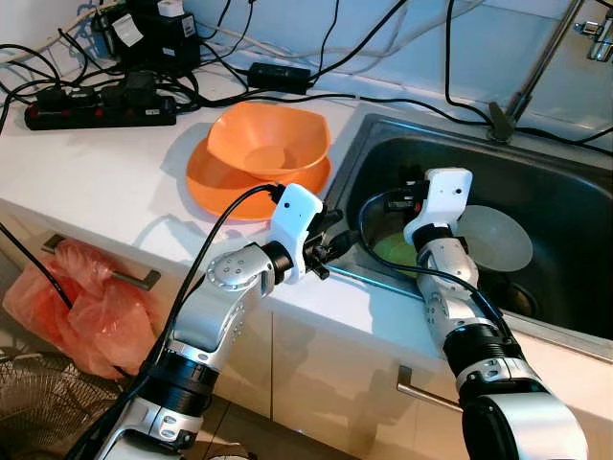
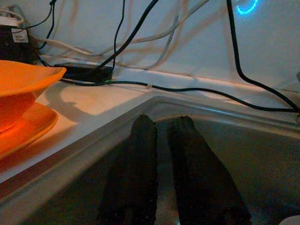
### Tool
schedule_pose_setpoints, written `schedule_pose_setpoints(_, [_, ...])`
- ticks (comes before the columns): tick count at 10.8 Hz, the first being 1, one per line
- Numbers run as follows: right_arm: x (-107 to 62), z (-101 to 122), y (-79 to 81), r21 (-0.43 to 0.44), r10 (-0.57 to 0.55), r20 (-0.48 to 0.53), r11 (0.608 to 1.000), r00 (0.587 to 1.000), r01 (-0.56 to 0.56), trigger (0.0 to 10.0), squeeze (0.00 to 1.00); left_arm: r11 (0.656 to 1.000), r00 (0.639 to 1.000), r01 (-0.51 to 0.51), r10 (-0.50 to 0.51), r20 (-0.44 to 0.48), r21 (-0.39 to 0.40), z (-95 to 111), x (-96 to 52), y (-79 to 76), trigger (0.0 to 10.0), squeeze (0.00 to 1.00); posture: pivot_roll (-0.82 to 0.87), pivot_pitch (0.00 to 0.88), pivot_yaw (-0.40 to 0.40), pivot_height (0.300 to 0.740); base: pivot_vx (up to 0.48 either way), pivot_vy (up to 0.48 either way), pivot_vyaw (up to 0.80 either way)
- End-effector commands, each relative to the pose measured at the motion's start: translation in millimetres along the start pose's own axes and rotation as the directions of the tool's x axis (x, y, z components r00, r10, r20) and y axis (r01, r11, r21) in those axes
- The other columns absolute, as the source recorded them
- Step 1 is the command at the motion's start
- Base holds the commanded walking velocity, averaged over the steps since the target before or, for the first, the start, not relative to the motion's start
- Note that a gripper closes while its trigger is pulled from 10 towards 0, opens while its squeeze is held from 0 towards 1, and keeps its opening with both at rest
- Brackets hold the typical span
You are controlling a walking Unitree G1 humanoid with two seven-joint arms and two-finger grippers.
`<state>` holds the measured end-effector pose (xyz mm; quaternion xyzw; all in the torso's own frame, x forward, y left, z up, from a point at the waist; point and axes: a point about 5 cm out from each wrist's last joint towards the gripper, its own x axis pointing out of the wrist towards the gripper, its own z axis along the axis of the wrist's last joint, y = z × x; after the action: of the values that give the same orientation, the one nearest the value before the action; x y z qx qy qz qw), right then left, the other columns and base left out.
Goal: Kitchen organization
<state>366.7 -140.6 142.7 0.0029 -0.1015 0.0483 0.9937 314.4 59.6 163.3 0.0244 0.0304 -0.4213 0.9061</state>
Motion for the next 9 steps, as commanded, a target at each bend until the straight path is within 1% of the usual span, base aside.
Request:
schedule_pose_setpoints(1, [-4.9, -12.5, 2.8, -0.002, 0.014, -0.061, 1.0, 0.998, -0.014, 10.0, 1.0, 1.0, 1.0, 0.013, -0.013, -0.001, 0.014, 2.3, 1.0, -4.0, 10.0, 0.0, 0.24, 0.048, -0.039, 0.74, 0.0, 0.0, 0.0])
schedule_pose_setpoints(2, [-4.8, -12.2, 2.6, -0.002, 0.014, -0.059, 1.0, 0.998, -0.014, 10.0, 1.0, 1.0, 1.0, 0.013, -0.013, -0.001, 0.013, 2.2, 1.1, -4.2, 10.0, 0.0, 0.24, 0.049, -0.039, 0.74, 0.0, 0.0, 0.0])
schedule_pose_setpoints(4, [-4.0, -10.1, 2.4, -0.005, 0.013, -0.048, 1.0, 0.999, -0.013, 10.0, 0.0, 1.0, 1.0, 0.01, -0.01, 0.0, 0.014, 2.5, 0.9, -4.0, 10.0, 0.0, 0.24, 0.051, -0.039, 0.74, 0.0, 0.0, 0.0])
schedule_pose_setpoints(5, [-2.2, -5.8, 1.8, 0.011, 0.003, -0.025, 1.0, 1.0, -0.002, 10.0, 0.0, 1.0, 1.0, -0.016, 0.016, 0.016, 0.02, 4.8, 0.5, -1.3, 10.0, 0.0, 0.24, 0.054, -0.04, 0.74, 0.0, 0.0, 0.0])
schedule_pose_setpoints(6, [1.5, 3.3, 1.5, 0.055, -0.009, 0.016, 0.998, 1.0, 0.008, 10.0, 0.0, 0.996, 0.995, -0.084, 0.082, 0.06, 0.03, 11.4, 1.3, 5.5, 10.0, 0.0, 0.24, 0.057, -0.039, 0.74, 0.0, 0.0, 0.0])
schedule_pose_setpoints(7, [5.8, 13.6, 0.9, 0.09, -0.017, 0.059, 0.996, 0.998, 0.012, 10.0, 0.0, 0.991, 0.989, -0.123, 0.119, 0.089, 0.048, 14.9, 1.0, 8.7, 10.0, 0.0, 0.24, 0.058, -0.039, 0.74, 0.0, 0.0, 0.0])
schedule_pose_setpoints(8, [11.8, 28.8, -2.4, 0.133, -0.051, 0.111, 0.99, 0.992, 0.036, 10.0, 0.0, 0.982, 0.977, -0.175, 0.165, 0.133, 0.072, 21.7, 1.1, 14.0, 10.0, 0.0, 0.24, 0.057, -0.038, 0.74, 0.0, 0.0, 0.0])
schedule_pose_setpoints(9, [17.1, 44.7, -6.2, 0.185, -0.084, 0.164, 0.981, 0.983, 0.053, 10.0, 0.0, 0.974, 0.963, -0.211, 0.193, 0.188, 0.081, 34.5, 0.7, 17.9, 10.0, 0.0, 0.23, 0.057, -0.039, 0.74, 0.0, 0.0, 0.0])
